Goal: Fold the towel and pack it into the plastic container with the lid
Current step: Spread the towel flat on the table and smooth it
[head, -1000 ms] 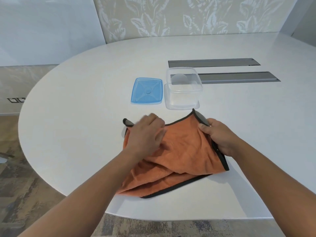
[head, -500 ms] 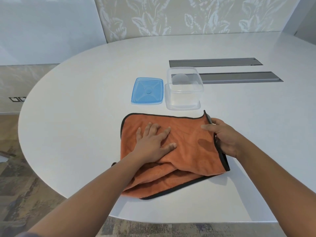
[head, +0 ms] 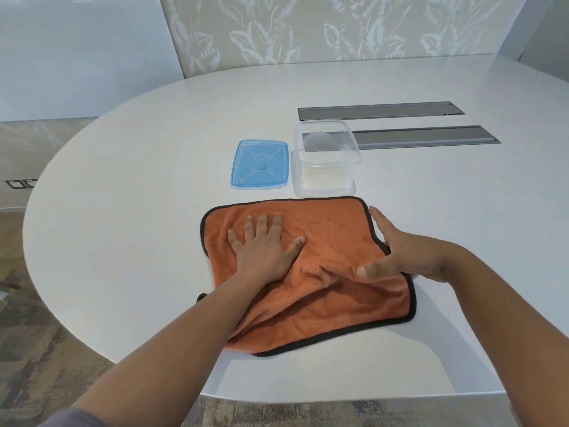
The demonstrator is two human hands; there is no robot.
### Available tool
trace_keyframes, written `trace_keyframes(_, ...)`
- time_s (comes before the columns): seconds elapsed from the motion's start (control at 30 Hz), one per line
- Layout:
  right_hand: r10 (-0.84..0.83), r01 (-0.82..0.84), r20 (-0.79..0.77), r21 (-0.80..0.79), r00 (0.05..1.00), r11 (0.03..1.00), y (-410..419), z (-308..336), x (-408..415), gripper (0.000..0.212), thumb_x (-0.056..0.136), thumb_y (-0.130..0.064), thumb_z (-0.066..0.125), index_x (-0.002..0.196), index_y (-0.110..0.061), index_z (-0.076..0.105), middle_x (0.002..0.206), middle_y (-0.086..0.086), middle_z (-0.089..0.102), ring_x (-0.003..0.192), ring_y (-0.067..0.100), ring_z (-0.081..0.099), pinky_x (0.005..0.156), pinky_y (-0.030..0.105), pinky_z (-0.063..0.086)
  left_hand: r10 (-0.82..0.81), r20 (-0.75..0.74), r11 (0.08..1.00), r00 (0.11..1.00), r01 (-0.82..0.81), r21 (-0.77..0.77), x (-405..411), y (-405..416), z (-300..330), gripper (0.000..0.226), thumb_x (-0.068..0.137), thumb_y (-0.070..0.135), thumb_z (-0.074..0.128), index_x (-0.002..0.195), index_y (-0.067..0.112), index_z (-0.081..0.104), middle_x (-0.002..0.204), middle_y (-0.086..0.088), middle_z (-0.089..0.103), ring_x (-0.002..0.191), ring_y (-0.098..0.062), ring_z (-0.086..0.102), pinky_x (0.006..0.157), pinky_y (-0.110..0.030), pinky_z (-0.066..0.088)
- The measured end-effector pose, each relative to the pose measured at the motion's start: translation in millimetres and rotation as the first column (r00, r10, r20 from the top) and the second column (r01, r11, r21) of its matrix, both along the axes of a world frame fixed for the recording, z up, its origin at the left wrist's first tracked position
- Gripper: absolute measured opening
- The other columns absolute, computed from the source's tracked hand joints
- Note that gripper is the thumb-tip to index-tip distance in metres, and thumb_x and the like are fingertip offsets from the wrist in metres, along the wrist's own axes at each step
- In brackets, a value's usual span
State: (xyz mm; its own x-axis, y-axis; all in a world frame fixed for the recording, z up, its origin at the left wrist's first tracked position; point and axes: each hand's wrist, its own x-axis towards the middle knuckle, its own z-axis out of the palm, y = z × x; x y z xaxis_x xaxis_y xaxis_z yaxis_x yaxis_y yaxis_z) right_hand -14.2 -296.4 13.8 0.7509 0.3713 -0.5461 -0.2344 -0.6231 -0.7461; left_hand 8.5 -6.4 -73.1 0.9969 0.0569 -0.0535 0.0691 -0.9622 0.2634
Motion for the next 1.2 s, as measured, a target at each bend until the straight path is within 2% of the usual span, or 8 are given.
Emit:
trace_keyframes(0.1, 0.061, -0.06, 0.008, -0.048, 0.998, 0.997, -1, -2, -2, 0.152, 0.051, -0.055, 0.1, 0.15, -0.063, -0.015, 0.168, -0.012, 0.013, 0.145, 0.021, 0.037, 0.109, 0.043, 0.047, -0.009, 0.006, 1.0, 1.0, 0.009, 0.003, 1, 0, 0, 0.102, 0.078, 0.095, 0.003, 0.161, 0.036, 0.009, 0.172, 0.0, 0.009, 0.157, -0.03, -0.004, 0.114, -0.069, -0.011)
trace_keyframes(0.27, 0.051, -0.053, -0.015, -0.192, 0.999, 0.98, -2, -1, -5, 0.149, 0.056, -0.069, 0.09, 0.151, -0.056, -0.024, 0.165, -0.003, 0.029, 0.127, 0.022, 0.051, 0.102, 0.038, 0.05, -0.028, 0.028, 1.0, 0.999, 0.028, -0.013, -2, 1, 1, 0.105, 0.078, 0.094, 0.007, 0.162, 0.032, 0.008, 0.172, 0.005, 0.009, 0.158, -0.027, -0.003, 0.117, -0.067, -0.01)
trace_keyframes(0.43, 0.172, 0.006, 0.278, -0.54, 0.945, 0.842, 18, 9, -4, 0.129, 0.057, -0.104, 0.045, 0.159, -0.047, -0.009, 0.163, 0.004, 0.035, 0.139, 0.032, 0.047, 0.11, 0.051, 0.043, -0.027, 0.039, 0.999, 0.999, 0.028, -0.02, -6, 1, 3, 0.103, 0.079, 0.093, 0.012, 0.16, 0.03, 0.018, 0.172, 0.006, 0.011, 0.158, -0.026, 0.0, 0.119, -0.065, -0.007)
trace_keyframes(0.53, 0.249, 0.114, 0.508, -0.581, 0.825, 0.806, 43, 6, -7, 0.099, 0.083, -0.086, 0.04, 0.161, -0.028, 0.021, 0.164, 0.005, 0.033, 0.144, 0.032, 0.039, 0.11, 0.05, 0.039, -0.037, 0.034, 0.999, 0.999, 0.036, 0.013, -8, -1, 4, 0.098, 0.08, 0.092, 0.011, 0.158, 0.035, 0.023, 0.172, 0.006, 0.01, 0.158, -0.027, 0.001, 0.118, -0.066, -0.006)
trace_keyframes(0.6, 0.308, 0.084, 0.567, -0.561, 0.764, 0.824, 56, -2, -10, 0.066, 0.094, -0.068, 0.046, 0.142, -0.023, 0.047, 0.144, 0.003, 0.053, 0.134, 0.03, 0.049, 0.102, 0.043, 0.044, -0.051, 0.036, 0.999, 0.998, 0.051, 0.014, -9, -3, 4, 0.094, 0.08, 0.092, 0.012, 0.156, 0.037, 0.026, 0.171, 0.006, 0.012, 0.158, -0.028, 0.002, 0.117, -0.066, -0.005)
trace_keyframes(0.7, 0.35, 0.022, 0.532, -0.571, 0.771, 0.821, 69, -15, -13, 0.036, 0.102, -0.052, 0.043, 0.118, -0.022, 0.055, 0.119, -0.001, 0.058, 0.119, 0.026, 0.056, 0.092, 0.039, 0.045, -0.088, 0.04, 0.996, 0.995, 0.089, -0.01, -10, -2, 5, 0.087, 0.081, 0.09, 0.017, 0.153, 0.041, 0.029, 0.171, 0.007, 0.014, 0.158, -0.028, 0.002, 0.118, -0.065, -0.004)
trace_keyframes(0.87, 0.352, -0.018, 0.436, -0.607, 0.828, 0.794, 70, -34, -5, 0.056, 0.106, -0.053, 0.03, 0.158, -0.03, 0.03, 0.167, 0.001, 0.025, 0.154, 0.029, 0.018, 0.119, 0.055, 0.027, -0.188, -0.032, 0.981, 0.982, 0.186, -0.052, -9, 9, 12, 0.098, 0.072, 0.097, 0.029, 0.155, 0.045, 0.027, 0.171, 0.011, 0.011, 0.158, -0.022, -0.001, 0.119, -0.061, -0.008)
trace_keyframes(1.2, 0.297, -0.034, 0.293, -0.657, 0.909, 0.753, 66, -60, 1, 0.093, 0.084, -0.087, 0.018, 0.158, -0.043, -0.014, 0.168, -0.004, -0.028, 0.151, 0.028, -0.032, 0.118, 0.06, -0.015, -0.493, -0.075, 0.869, 0.867, 0.487, -0.083, -38, -2, 43, 0.134, 0.046, 0.103, 0.053, 0.157, 0.047, 0.004, 0.17, 0.016, 0.007, 0.155, -0.011, -0.012, 0.122, -0.052, -0.012)
